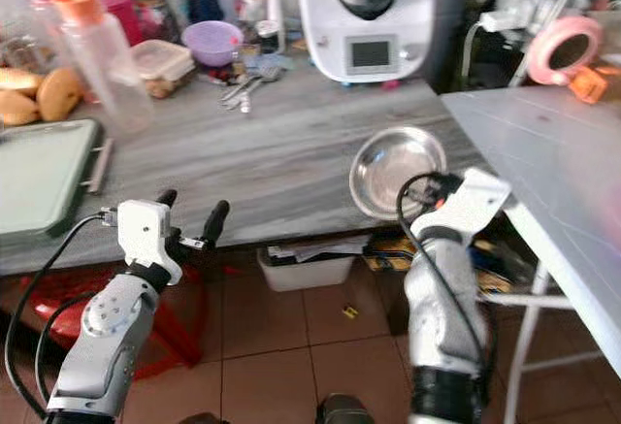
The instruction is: Setting the table
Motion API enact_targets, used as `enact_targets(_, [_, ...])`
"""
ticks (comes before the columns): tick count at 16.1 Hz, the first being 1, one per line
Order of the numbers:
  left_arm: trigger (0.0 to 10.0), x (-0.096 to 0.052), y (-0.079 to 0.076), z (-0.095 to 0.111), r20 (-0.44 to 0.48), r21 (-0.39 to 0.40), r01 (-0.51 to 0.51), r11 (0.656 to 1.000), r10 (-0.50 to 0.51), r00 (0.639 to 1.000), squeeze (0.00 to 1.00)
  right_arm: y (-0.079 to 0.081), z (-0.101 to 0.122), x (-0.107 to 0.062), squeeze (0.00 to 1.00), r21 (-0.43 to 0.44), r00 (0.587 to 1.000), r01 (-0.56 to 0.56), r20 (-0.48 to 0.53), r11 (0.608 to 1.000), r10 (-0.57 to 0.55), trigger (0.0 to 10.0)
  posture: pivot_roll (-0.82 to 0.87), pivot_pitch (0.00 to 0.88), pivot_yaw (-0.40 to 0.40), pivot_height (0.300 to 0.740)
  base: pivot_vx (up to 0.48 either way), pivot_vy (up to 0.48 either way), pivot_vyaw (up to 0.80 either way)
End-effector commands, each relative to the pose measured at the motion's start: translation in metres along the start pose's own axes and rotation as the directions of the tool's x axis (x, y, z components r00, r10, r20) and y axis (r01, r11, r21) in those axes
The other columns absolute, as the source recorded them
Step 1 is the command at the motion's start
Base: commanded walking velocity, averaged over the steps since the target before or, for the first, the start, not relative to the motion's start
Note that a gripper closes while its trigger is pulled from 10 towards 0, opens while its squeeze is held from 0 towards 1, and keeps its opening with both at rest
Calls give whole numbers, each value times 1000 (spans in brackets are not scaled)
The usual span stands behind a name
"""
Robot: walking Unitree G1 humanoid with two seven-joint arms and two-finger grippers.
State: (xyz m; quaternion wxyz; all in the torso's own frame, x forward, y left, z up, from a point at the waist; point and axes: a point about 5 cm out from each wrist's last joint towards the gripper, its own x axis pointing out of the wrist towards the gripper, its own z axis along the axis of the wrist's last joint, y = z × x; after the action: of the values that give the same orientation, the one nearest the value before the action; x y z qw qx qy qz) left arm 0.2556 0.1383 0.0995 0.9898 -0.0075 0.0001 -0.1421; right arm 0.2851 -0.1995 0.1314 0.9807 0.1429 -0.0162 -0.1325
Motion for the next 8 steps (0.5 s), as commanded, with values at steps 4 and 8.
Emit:
enact_targets(4, [10000,-2,2,4,0,17,0,1000,0,1000,0,9,-3,3,0,38,1000,-25,-18,999,25,10000,-32,5,33,740,0,0,728])
enact_targets(8, [10000,-6,2,4,-11,16,2,1000,-2,1000,0,10,-18,1,0,148,993,-5,-115,989,22,10000,-30,24,38,740,0,0,241])
